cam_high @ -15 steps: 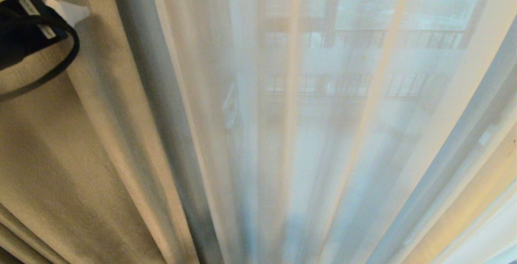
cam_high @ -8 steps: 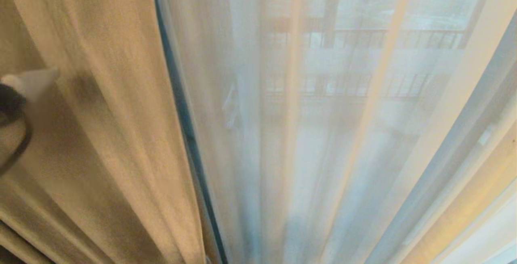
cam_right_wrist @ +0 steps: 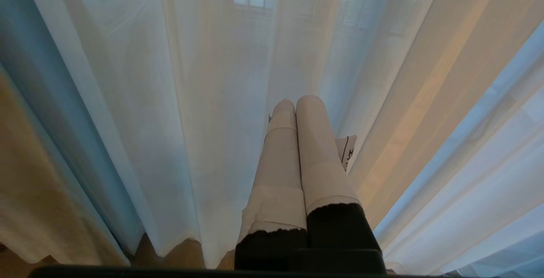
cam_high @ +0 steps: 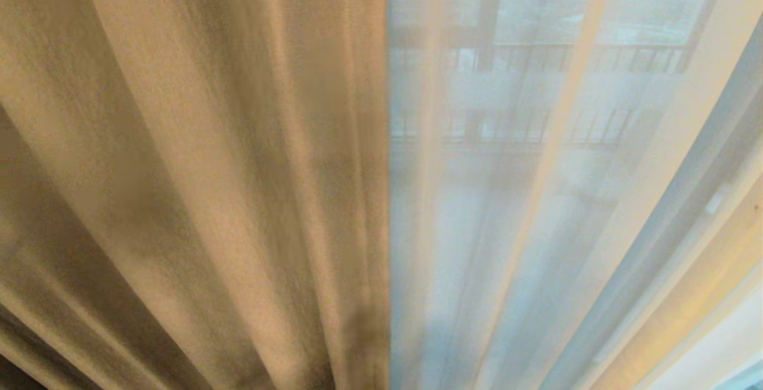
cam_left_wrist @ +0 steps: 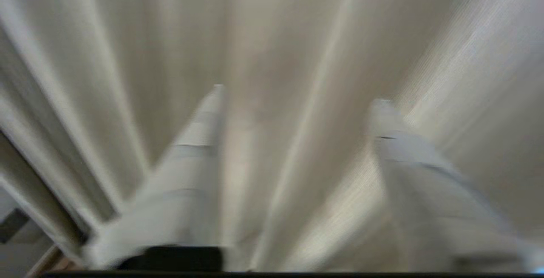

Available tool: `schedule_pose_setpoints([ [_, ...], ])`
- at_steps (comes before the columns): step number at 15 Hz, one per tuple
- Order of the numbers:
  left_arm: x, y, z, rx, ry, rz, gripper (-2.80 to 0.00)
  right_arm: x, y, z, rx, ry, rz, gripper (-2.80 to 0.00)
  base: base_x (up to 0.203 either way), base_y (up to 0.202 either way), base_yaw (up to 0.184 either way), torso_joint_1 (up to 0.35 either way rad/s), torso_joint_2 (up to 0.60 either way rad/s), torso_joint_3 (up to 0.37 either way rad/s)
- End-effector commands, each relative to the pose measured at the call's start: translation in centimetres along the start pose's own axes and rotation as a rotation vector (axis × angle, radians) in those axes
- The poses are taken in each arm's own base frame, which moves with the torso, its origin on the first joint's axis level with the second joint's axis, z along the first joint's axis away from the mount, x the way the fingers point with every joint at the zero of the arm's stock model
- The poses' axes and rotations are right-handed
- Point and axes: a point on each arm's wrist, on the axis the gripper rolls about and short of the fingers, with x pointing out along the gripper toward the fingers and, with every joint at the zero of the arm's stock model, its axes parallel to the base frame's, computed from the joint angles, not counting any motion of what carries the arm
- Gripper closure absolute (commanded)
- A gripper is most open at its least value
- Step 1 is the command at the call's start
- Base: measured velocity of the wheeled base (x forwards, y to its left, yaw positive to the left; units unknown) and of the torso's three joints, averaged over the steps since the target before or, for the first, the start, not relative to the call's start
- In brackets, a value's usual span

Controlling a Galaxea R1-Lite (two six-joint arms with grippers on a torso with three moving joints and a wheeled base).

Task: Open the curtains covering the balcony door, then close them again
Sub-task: Close the outer curtains on both sides

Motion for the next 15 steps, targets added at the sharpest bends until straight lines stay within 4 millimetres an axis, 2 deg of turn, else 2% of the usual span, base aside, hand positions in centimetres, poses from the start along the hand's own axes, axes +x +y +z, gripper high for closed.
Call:
schedule_pose_setpoints([
  [1, -2.2, 1.0, -1.2, 0.006, -0.041, -0.021, 0.0, 0.0, 0.0, 0.0, -0.001, 0.001, 0.0, 0.0, 0.0, 0.0, 0.0, 0.0, 0.0, 0.0],
  [7, -5.4, 2.6, -4.9, 0.04, -0.069, -0.047, 0.0, 0.0, 0.0, 0.0, -0.001, 0.001, 0.0, 0.0, 0.0, 0.0, 0.0, 0.0, 0.0, 0.0],
  [11, -5.6, 3.0, -6.7, 0.064, -0.06, -0.041, 0.0, 0.0, 0.0, 0.0, -0.001, 0.001, 0.0, 0.0, 0.0, 0.0, 0.0, 0.0, 0.0, 0.0],
  [15, -6.5, 3.7, -9.6, 0.119, -0.108, -0.01, 0.0, 0.0, 0.0, 0.0, -0.002, 0.003, 0.0, 0.0, 0.0, 0.0, 0.0, 0.0, 0.0, 0.0],
])
